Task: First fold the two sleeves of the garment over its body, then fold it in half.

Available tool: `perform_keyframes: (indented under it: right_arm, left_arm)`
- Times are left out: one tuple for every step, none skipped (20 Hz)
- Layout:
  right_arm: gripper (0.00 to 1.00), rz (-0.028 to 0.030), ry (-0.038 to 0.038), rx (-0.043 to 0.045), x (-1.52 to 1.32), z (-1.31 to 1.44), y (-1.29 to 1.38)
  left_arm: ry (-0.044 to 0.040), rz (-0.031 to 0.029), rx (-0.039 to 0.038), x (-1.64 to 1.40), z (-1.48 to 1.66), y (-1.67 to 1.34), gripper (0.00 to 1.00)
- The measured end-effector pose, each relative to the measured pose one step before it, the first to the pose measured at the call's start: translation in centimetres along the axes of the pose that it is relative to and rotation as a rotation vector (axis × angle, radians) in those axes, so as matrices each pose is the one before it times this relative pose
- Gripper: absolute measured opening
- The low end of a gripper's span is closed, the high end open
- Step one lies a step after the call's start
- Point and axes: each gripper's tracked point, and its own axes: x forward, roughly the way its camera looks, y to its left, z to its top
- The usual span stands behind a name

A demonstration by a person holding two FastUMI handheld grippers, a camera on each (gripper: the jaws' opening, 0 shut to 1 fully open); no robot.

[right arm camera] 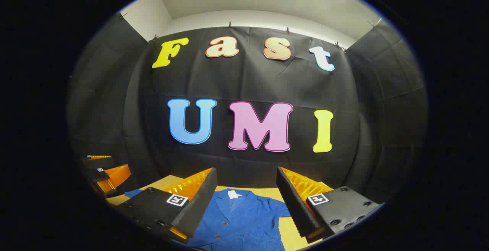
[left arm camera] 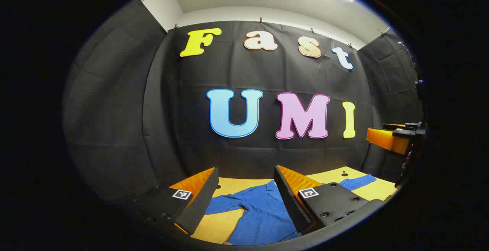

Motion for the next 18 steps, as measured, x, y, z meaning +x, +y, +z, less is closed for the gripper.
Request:
perform_keyframes:
  right_arm:
    - [0.98, -0.00192, -0.00002, -0.00049, 0.222, -0.084, -0.180]
    - [0.98, -0.00199, 0.00040, 0.00185, 0.117, 0.000, -0.103]
    - [0.98, -0.00335, -0.00025, 0.00294, -0.066, -0.017, -0.165]
    - [0.98, -0.00438, 0.00036, 0.00278, 0.089, -0.051, -0.156]
    - [0.98, 0.00010, 0.00300, 0.00339, -0.082, -0.194, 0.073]
    - [0.98, 0.00065, 0.00519, 0.00119, -0.059, -0.183, 0.092]
    - [0.98, 0.00209, 0.00474, -0.00137, -0.022, -0.262, 0.041]
    - [0.98, 0.00064, 0.00428, -0.00278, -0.092, -0.164, 0.015]
    - [0.98, 0.00010, 0.00285, -0.00171, -0.061, -0.147, -0.015]
    - [0.98, -0.00143, 0.00264, 0.00094, -0.004, -0.155, -0.105]
    - [0.98, -0.00280, 0.00213, 0.00295, -0.030, -0.131, -0.130]
    - [0.98, -0.00326, 0.00049, 0.00247, -0.007, 0.003, -0.166]
    - [0.98, -0.00582, -0.00175, 0.00081, 0.059, 0.008, -0.248]
    - [0.98, -0.00506, -0.00163, 0.00093, -0.105, 0.070, -0.235]
    - [0.98, -0.00441, -0.00042, 0.00219, -0.067, -0.012, -0.198]
    - [0.98, -0.00308, 0.00129, 0.00185, -0.002, 0.008, -0.133]
    - [0.98, -0.00185, 0.00174, 0.00143, -0.010, -0.050, -0.126]
    - [0.98, -0.00112, 0.00103, 0.00102, -0.056, -0.046, -0.145]
  left_arm:
    - [0.00053, -0.00071, 0.00333, 0.144, -0.023, -0.149, 0.84]
    - [-0.00409, -0.00012, 0.00407, 0.145, 0.041, -0.055, 0.84]
    - [-0.00091, -0.00270, 0.00536, 0.103, 0.008, -0.227, 0.84]
    - [0.00362, -0.00647, 0.00760, -0.051, -0.065, -0.180, 0.84]
    - [0.00416, -0.00286, 0.01156, -0.003, 0.003, -0.146, 0.84]
    - [0.00187, 0.00129, 0.01062, 0.043, -0.061, -0.042, 0.84]
    - [0.00139, -0.00054, 0.00710, -0.043, -0.020, -0.105, 0.84]
    - [0.00168, -0.00593, 0.00119, 0.001, -0.109, -0.314, 0.84]
    - [0.00257, -0.00931, -0.00601, 0.019, -0.101, -0.243, 0.84]
    - [0.00443, -0.00985, -0.01249, 0.062, -0.196, -0.352, 0.84]
    - [0.00504, -0.00347, -0.01240, 0.047, -0.095, -0.147, 0.84]
    - [0.00603, 0.00122, -0.00865, 0.144, -0.193, 0.052, 0.84]
    - [0.00457, 0.00185, -0.00371, 0.177, -0.081, -0.008, 0.84]
    - [0.00283, -0.00019, 0.00008, -0.032, -0.139, -0.116, 0.84]
    - [-0.00155, -0.00198, 0.00345, 0.033, 0.162, -0.223, 0.84]
    - [-0.00236, -0.00113, 0.00235, 0.109, 0.030, -0.086, 0.84]
    - [-0.00063, -0.00015, 0.00221, 0.059, 0.125, -0.130, 0.84]
    - [-0.00140, -0.00274, 0.00129, -0.092, 0.020, -0.216, 0.84]
